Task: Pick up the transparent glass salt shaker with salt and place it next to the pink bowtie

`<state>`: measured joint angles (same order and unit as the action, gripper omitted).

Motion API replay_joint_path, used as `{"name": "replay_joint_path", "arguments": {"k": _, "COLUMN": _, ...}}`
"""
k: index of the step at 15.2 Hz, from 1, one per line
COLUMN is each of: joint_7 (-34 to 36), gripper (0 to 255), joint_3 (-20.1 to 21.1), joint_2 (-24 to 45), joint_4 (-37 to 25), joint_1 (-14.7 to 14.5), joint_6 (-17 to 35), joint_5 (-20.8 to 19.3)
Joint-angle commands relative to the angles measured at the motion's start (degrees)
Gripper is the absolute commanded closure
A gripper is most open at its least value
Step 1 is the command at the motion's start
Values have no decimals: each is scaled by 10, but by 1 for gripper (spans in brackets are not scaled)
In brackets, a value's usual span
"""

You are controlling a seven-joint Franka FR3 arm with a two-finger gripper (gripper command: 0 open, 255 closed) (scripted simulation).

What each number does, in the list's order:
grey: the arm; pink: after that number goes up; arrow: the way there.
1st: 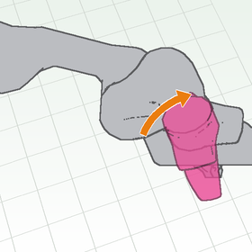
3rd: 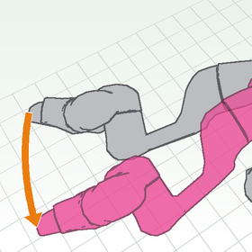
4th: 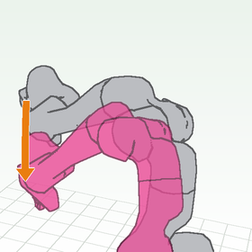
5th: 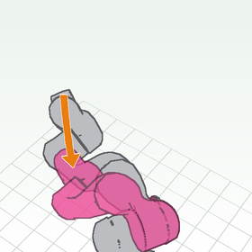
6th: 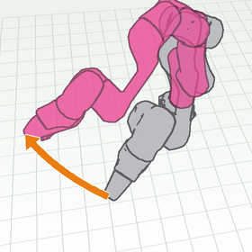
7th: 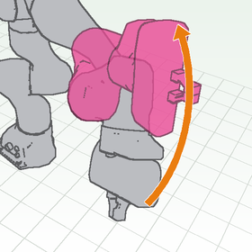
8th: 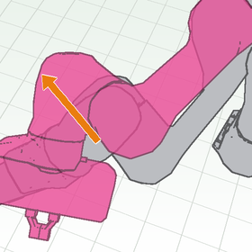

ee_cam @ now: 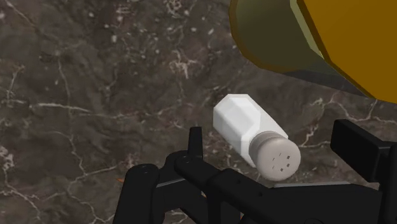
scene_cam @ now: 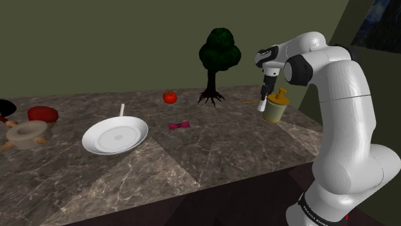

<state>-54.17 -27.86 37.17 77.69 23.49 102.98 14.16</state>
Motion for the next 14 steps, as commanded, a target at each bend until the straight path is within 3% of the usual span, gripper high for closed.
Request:
{"name": "replay_joint_path", "arguments": {"k": 1, "joint_7": 0, "gripper": 255, "joint_3": 0, "joint_2": 0, "joint_4": 0, "joint_1": 0, "joint_6": 0, "joint_5": 0}}
{"name": "replay_joint_path", "arguments": {"k": 10, "joint_7": 0, "gripper": 255, "joint_3": 0, "joint_2": 0, "joint_4": 0, "joint_1": 0, "joint_6": 0, "joint_5": 0}}
{"name": "replay_joint_path", "arguments": {"k": 14, "joint_7": 2, "gripper": 255, "joint_3": -2, "joint_2": -8, "joint_4": -19, "joint_1": 1, "joint_6": -26, "joint_5": -4}}
